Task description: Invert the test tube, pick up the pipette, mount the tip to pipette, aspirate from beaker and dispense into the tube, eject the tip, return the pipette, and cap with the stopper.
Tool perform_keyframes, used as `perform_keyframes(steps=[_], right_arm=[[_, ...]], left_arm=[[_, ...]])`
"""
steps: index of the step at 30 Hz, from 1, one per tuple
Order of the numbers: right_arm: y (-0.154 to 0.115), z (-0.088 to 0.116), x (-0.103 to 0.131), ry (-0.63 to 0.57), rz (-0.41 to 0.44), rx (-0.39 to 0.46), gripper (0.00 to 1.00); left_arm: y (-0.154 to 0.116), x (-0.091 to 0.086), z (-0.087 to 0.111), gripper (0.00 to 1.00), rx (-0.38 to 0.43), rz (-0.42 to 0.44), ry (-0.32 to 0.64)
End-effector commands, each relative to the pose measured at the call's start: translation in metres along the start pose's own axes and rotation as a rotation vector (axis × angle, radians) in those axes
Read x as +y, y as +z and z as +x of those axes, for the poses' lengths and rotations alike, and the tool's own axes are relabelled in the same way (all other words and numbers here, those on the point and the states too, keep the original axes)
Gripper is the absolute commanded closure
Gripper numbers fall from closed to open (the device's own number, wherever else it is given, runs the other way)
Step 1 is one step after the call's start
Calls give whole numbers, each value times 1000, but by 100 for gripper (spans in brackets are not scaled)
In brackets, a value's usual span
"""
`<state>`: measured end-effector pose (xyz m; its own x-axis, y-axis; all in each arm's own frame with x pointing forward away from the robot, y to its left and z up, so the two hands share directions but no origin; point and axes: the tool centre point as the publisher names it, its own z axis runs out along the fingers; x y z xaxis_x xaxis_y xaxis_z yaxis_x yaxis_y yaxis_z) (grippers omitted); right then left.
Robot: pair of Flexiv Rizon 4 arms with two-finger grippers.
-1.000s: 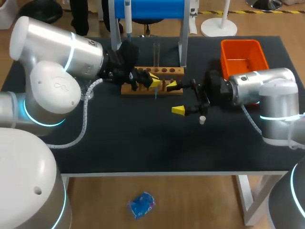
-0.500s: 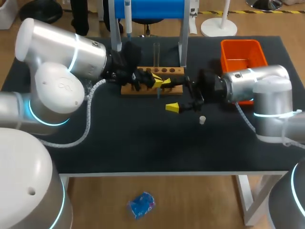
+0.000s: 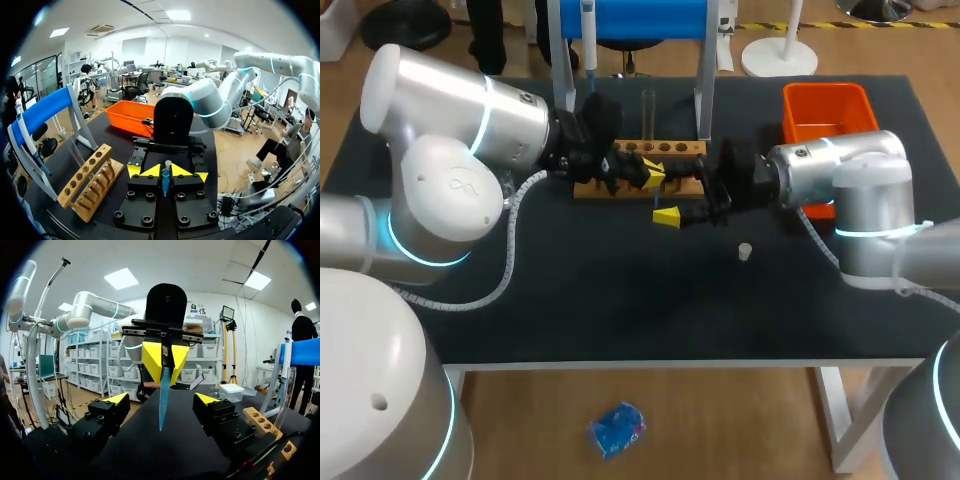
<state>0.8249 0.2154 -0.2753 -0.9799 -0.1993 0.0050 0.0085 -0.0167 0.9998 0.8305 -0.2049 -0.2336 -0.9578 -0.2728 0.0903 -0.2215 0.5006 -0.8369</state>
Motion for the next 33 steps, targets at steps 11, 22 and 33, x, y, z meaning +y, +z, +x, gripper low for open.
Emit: perform_keyframes(steps=[11,22,33], right_arm=[[2,-3,2,2,-8,17,56],[1,-3,-1,23,10,21,63],[2,-2,-1,30,15,29,68]], left_arm=[[5,5,1,100,0,14,-1],[5,6,2,100,-11,17,10],[6,7,4,100,-18,14,16]])
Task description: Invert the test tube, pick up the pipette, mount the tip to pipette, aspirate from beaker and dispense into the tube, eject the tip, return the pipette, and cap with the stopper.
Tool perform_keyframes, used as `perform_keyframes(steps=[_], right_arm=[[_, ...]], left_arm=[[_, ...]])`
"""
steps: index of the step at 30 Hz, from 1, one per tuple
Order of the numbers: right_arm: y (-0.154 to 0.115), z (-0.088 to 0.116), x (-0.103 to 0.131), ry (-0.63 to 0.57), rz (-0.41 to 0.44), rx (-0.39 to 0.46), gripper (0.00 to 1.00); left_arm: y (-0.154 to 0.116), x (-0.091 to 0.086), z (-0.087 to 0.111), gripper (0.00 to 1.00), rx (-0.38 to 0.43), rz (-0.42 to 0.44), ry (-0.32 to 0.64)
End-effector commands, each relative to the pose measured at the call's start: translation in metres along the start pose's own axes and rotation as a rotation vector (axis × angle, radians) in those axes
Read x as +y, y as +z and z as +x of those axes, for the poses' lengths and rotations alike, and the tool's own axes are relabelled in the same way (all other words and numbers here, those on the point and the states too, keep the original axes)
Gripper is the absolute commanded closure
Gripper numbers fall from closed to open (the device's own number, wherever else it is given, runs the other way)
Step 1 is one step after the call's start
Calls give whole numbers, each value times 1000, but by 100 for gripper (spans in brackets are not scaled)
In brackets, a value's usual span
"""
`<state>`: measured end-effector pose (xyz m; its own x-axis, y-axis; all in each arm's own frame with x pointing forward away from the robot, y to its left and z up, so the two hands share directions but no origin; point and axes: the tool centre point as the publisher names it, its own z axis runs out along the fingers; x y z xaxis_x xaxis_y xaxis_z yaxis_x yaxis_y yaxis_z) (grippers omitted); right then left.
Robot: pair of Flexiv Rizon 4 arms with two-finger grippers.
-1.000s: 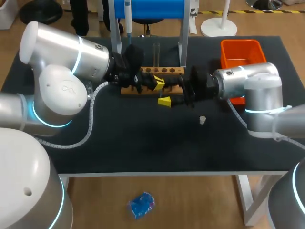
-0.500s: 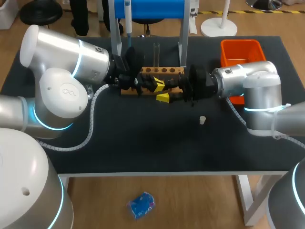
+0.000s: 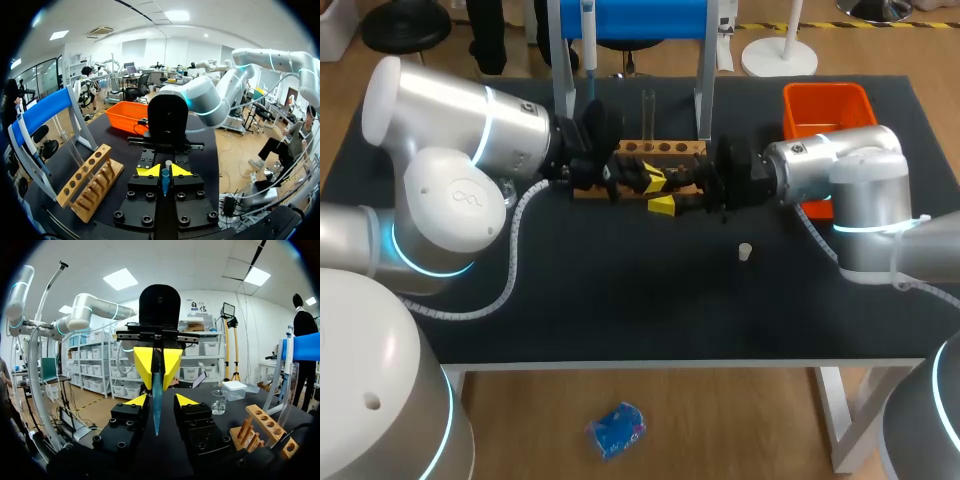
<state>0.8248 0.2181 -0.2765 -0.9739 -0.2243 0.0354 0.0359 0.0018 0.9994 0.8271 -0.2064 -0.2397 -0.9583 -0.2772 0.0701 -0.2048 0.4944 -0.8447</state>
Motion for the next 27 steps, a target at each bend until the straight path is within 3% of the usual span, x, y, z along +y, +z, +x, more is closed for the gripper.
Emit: perform_keyframes(steps=[1,4,5,7,8,18,19,27], right_arm=[[0,-2,1,-1,3,5,69],[0,-2,1,-2,5,6,72],[0,-2,1,-2,6,6,76],[0,-2,1,-2,7,5,95],[0,-2,1,-1,7,5,98],[0,-2,-1,10,14,5,100],[0,-2,-1,11,15,5,100],[-2,2,-5,15,20,5,100]], left_arm=[[2,2,0,100,-4,1,1],[2,3,0,100,-5,1,1],[2,3,0,100,-6,2,2],[2,2,0,100,-8,1,3],[2,2,0,100,-7,2,4],[3,2,-1,100,-8,-9,10],[3,2,-1,0,-4,10,14],[-17,-9,-14,0,-72,87,-10]])
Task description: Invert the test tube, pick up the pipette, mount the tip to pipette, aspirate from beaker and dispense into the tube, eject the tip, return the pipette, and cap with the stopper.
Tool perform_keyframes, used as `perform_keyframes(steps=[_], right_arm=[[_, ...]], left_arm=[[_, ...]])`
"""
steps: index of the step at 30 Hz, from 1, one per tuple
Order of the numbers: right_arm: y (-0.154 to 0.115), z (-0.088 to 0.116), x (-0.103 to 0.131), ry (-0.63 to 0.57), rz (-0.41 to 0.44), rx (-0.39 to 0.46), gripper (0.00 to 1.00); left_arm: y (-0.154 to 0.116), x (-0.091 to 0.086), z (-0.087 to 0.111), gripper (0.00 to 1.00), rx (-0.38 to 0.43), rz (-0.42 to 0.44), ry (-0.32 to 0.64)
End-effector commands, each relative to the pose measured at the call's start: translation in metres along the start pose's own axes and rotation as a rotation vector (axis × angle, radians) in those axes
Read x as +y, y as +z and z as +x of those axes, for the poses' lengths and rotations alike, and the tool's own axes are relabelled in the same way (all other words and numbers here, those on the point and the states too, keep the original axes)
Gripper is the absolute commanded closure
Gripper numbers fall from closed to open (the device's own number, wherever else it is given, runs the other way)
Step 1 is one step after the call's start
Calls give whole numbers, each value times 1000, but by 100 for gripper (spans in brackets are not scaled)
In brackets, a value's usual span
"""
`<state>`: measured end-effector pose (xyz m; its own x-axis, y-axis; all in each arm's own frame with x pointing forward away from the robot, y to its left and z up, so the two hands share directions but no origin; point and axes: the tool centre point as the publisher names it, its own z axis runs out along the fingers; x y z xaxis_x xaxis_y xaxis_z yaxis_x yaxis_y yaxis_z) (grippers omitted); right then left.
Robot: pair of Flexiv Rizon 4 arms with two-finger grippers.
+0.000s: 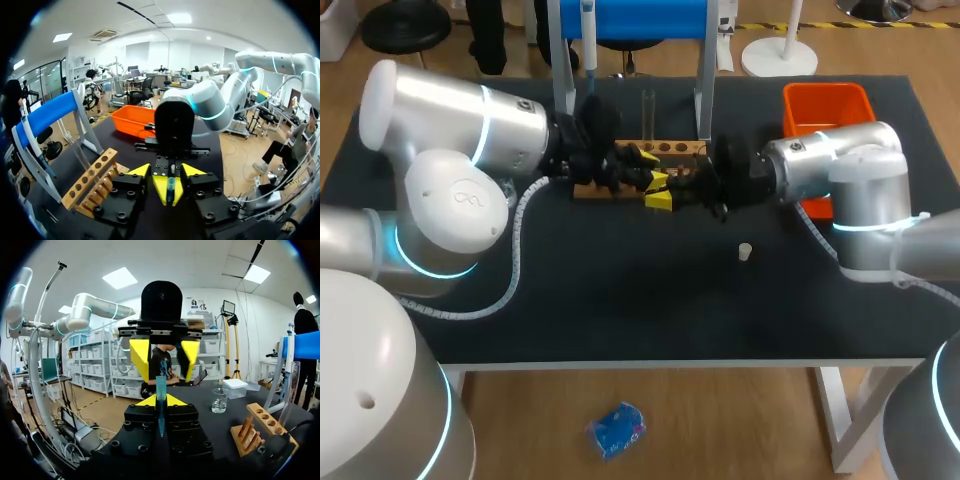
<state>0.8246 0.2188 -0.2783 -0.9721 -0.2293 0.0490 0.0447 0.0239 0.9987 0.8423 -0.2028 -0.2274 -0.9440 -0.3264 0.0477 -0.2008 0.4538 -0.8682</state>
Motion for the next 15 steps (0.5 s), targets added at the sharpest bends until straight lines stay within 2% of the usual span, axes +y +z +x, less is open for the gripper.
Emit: perform_keyframes(steps=[1,15], right_arm=[[-4,4,-4,2,0,-2,100],[-40,42,-15,10,-14,-85,100]], left_arm=[[-14,1,-3,0,-34,41,-7],[-16,0,-7,0,-50,38,-11]])
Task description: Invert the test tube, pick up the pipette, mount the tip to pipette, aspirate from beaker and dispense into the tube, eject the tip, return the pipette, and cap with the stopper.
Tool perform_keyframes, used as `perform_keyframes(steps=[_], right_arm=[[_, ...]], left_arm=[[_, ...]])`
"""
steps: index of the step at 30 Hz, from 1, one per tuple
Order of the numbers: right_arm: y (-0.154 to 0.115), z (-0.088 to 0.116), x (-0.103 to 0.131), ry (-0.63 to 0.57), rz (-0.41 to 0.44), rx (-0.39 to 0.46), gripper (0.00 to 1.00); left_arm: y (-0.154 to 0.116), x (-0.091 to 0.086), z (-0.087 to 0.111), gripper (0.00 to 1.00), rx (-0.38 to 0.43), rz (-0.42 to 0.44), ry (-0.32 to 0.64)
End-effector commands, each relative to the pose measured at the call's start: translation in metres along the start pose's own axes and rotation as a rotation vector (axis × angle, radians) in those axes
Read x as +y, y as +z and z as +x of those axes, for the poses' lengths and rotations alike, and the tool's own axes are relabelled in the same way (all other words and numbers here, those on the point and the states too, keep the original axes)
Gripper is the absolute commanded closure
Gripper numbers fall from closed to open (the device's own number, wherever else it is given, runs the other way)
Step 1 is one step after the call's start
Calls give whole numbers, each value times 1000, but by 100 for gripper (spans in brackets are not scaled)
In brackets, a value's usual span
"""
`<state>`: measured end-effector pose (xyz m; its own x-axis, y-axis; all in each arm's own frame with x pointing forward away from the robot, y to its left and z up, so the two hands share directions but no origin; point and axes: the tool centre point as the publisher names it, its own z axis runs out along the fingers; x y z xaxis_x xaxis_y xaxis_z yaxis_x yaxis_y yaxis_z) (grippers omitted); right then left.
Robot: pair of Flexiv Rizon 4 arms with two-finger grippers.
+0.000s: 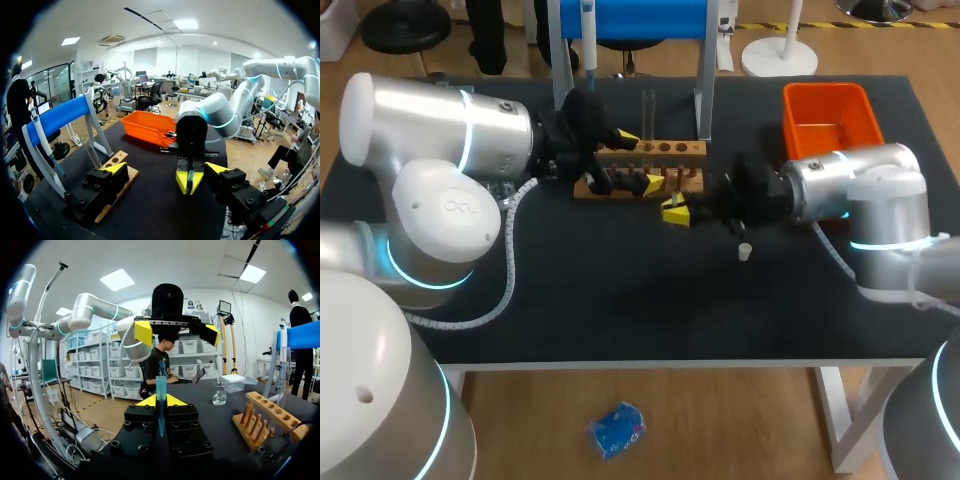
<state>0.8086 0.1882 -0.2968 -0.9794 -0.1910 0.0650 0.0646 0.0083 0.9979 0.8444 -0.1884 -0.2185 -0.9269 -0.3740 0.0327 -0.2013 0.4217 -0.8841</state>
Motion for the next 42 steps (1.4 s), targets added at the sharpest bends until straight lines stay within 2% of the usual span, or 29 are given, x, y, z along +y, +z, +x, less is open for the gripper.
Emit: perform_keyframes(steps=[1,13,18,28,29,31,33,38,40,42], right_arm=[[-18,22,6,-8,5,-53,100],[-53,38,0,-9,7,-93,100],[-62,41,-1,-21,15,-80,100],[-64,41,-1,-26,19,-73,100],[-64,41,-1,-26,19,-73,100],[-64,41,-1,-26,19,-73,100],[-64,41,-1,-26,19,-73,100],[-64,41,-1,-26,19,-73,100],[-64,41,-1,-26,19,-73,100],[-64,41,-1,-26,19,-73,100]], left_arm=[[-1,1,0,0,2,3,0],[-1,1,0,0,2,3,0],[-1,1,0,0,2,3,0],[-1,1,0,0,2,3,0],[-3,1,-6,0,-24,25,-11],[-9,1,-18,0,-146,16,-29],[-13,0,-30,0,-190,63,-62],[-21,-2,-65,0,-317,97,-94],[-24,-3,-79,0,-360,138,-131],[-25,-5,-96,0,-388,136,-146]])
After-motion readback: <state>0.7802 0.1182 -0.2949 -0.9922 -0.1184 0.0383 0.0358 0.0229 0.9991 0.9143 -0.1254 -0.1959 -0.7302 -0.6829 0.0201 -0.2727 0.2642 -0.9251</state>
